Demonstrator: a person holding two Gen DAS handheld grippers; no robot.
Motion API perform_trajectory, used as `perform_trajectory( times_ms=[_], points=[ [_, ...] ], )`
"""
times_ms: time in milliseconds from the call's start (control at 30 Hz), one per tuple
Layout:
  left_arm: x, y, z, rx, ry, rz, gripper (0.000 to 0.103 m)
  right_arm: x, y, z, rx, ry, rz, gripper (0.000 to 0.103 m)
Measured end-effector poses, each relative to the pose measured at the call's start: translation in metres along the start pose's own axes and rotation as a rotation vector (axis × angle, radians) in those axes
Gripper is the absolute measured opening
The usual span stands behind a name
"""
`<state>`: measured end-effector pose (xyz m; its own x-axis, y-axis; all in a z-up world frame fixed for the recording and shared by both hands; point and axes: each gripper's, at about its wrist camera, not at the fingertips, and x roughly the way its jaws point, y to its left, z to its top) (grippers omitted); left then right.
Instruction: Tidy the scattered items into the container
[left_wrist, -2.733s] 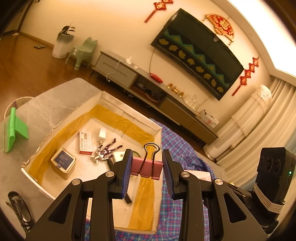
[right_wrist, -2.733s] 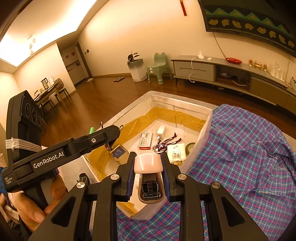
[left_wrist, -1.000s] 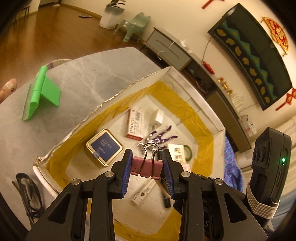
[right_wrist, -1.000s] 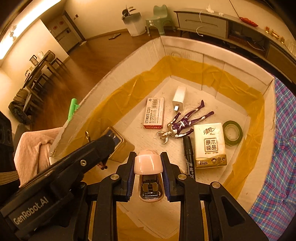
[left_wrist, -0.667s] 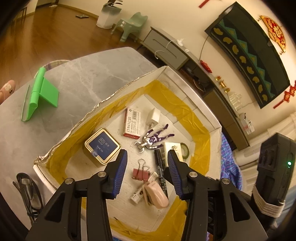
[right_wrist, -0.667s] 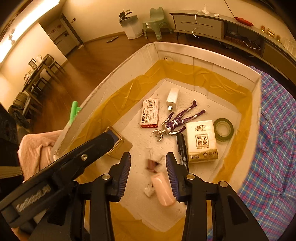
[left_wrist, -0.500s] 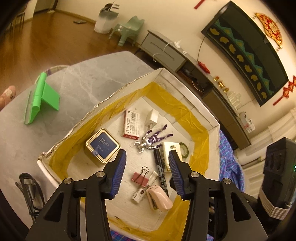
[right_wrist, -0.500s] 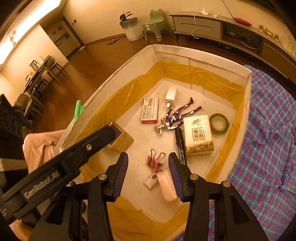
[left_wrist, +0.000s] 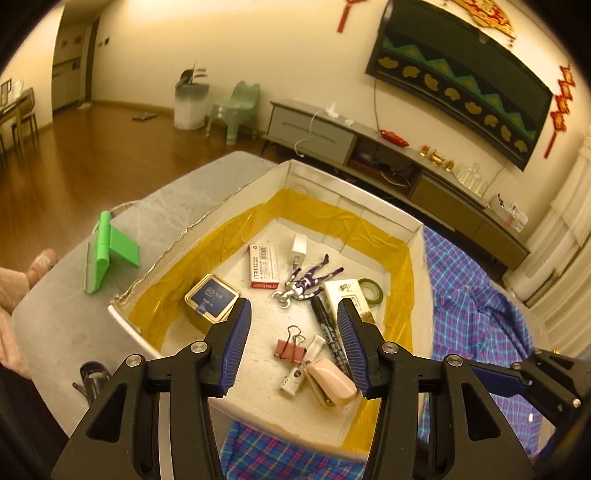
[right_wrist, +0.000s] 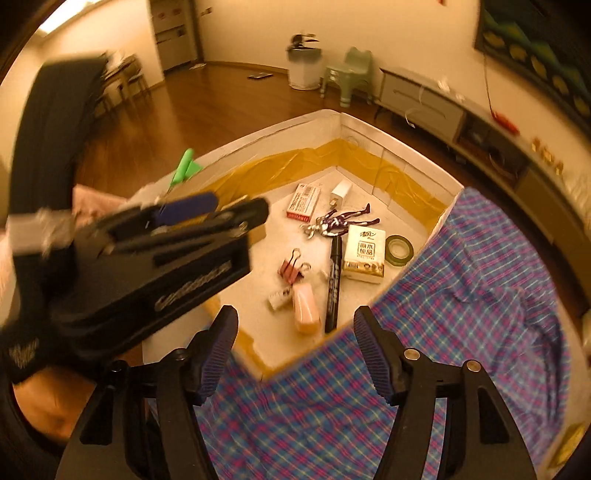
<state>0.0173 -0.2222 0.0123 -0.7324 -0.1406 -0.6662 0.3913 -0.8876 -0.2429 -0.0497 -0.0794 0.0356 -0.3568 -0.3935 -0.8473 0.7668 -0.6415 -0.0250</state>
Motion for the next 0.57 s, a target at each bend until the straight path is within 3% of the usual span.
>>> perform_trajectory(
  times_ms=[167, 300, 567],
  points=[
    [-0.009, -0.005, -0.012, 0.037, -0.015, 0.001, 0.053, -0.012, 0.016, -0.02, -0.098, -0.004, -0.049, 0.068],
    [-0.016, -0.009, -0.017, 0.057, -0.042, -0.01, 0.066, -0.013, 0.017, -0.03, -0.11, 0.001, -0.061, 0.072],
    [-0.016, -0.008, -0.016, 0.044, -0.05, -0.032, 0.066, -0.002, 0.011, -0.038, -0.071, 0.021, -0.065, 0.072]
  ],
)
